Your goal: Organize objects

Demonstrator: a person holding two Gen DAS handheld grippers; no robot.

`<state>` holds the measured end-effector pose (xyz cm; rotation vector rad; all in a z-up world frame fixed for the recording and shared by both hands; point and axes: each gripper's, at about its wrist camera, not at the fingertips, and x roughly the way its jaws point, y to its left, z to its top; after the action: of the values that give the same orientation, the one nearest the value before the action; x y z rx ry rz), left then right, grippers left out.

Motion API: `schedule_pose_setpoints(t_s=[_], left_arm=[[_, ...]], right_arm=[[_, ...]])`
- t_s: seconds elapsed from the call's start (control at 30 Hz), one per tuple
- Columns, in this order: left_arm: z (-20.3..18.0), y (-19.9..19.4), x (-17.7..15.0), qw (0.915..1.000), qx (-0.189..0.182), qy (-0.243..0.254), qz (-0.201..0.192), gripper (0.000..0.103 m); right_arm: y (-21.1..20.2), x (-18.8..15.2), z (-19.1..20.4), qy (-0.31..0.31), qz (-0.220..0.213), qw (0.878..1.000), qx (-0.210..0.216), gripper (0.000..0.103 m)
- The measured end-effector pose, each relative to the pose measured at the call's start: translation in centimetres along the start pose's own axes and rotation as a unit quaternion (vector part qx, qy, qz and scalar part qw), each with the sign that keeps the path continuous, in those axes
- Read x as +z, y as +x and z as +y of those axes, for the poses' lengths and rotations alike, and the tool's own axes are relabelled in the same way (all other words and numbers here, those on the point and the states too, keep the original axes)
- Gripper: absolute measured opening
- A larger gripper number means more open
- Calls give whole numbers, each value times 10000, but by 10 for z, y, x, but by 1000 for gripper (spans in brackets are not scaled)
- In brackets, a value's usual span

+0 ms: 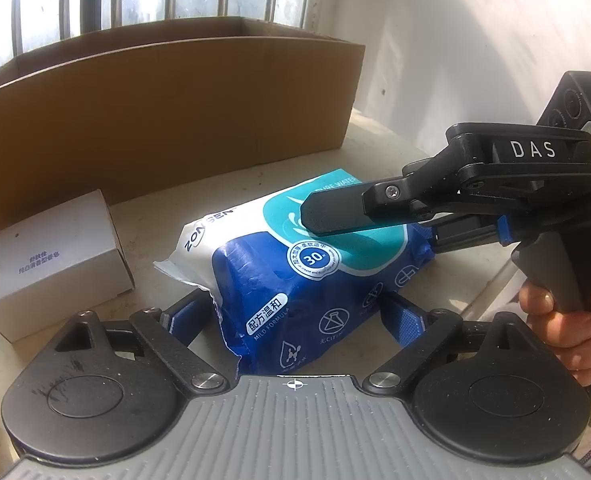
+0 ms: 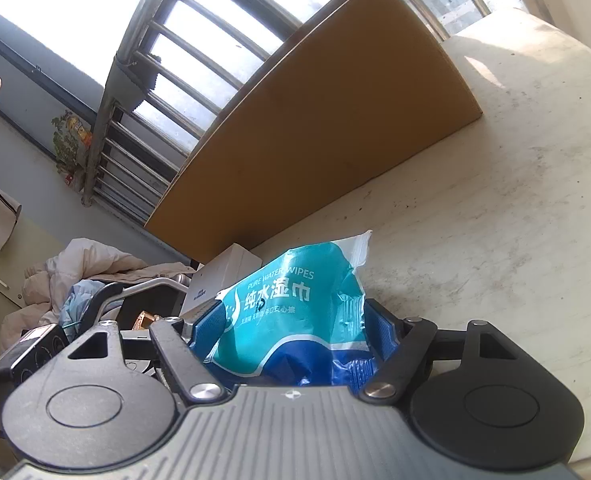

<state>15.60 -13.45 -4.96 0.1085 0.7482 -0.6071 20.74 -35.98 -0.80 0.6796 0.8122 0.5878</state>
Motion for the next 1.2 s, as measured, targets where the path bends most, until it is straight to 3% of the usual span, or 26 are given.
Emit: schedule_pose_setpoints(t_s=[1.2], left_arm=[[-5, 0, 0, 9999, 79, -20, -100, 94]], right_arm=[[1, -5, 7, -25, -88, 9999, -70, 75]])
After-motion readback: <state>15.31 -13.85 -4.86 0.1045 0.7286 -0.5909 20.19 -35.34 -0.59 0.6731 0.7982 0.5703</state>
